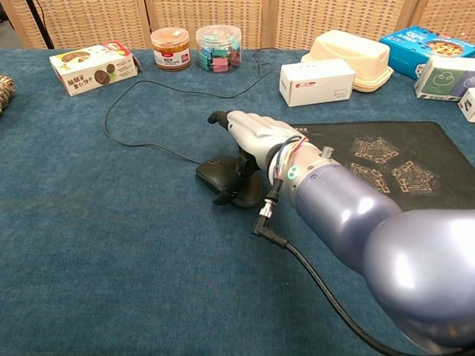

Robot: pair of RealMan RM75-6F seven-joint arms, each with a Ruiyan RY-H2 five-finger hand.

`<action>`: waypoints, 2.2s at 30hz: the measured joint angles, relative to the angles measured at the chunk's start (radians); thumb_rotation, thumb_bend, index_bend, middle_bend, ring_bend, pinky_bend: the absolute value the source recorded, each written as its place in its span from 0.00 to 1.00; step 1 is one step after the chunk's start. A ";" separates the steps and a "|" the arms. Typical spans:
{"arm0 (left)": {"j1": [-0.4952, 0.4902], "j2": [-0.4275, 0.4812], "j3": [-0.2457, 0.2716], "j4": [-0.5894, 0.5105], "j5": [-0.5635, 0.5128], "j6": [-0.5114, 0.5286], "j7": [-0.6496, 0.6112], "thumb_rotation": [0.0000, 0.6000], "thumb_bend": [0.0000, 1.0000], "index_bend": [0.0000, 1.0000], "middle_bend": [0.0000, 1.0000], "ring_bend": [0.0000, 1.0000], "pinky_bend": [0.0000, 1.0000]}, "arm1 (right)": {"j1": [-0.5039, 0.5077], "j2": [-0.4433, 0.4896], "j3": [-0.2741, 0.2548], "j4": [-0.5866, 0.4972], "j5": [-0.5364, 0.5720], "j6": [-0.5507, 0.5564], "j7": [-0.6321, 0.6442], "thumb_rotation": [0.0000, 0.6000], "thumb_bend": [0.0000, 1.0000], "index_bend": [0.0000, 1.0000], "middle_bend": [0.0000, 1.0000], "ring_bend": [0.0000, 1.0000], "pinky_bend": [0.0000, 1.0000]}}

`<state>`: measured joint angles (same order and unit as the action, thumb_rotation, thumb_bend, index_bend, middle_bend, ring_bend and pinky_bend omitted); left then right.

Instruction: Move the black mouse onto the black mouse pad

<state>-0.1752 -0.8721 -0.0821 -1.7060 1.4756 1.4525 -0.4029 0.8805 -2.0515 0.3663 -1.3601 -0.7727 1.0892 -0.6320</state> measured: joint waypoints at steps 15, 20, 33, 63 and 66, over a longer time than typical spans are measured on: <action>0.006 0.001 -0.004 0.006 0.007 -0.001 -0.010 1.00 0.14 0.00 0.00 0.00 0.00 | -0.007 -0.033 -0.014 0.089 -0.092 -0.001 0.099 1.00 0.19 0.43 0.48 0.43 0.53; 0.007 0.000 -0.004 0.005 0.008 -0.002 -0.007 1.00 0.14 0.00 0.00 0.00 0.00 | -0.016 -0.035 -0.016 0.090 -0.128 0.020 0.118 1.00 0.27 0.43 0.49 0.44 0.54; 0.005 0.000 -0.004 -0.002 0.010 -0.016 0.003 1.00 0.14 0.00 0.00 0.00 0.00 | -0.064 0.063 0.025 -0.006 -0.190 0.116 0.131 1.00 0.35 0.45 0.51 0.45 0.54; 0.006 -0.007 0.005 -0.027 0.011 -0.034 0.056 1.00 0.14 0.00 0.00 0.00 0.00 | -0.343 0.158 -0.031 0.035 -0.213 0.294 0.368 1.00 0.43 0.46 0.52 0.46 0.54; 0.004 -0.006 0.003 -0.027 0.007 -0.038 0.056 1.00 0.14 0.00 0.00 0.00 0.00 | -0.342 0.132 -0.036 0.095 -0.218 0.284 0.377 1.00 0.43 0.46 0.52 0.46 0.54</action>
<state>-0.1712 -0.8785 -0.0792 -1.7325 1.4825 1.4140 -0.3469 0.5386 -1.9198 0.3301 -1.2650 -0.9909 1.3729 -0.2548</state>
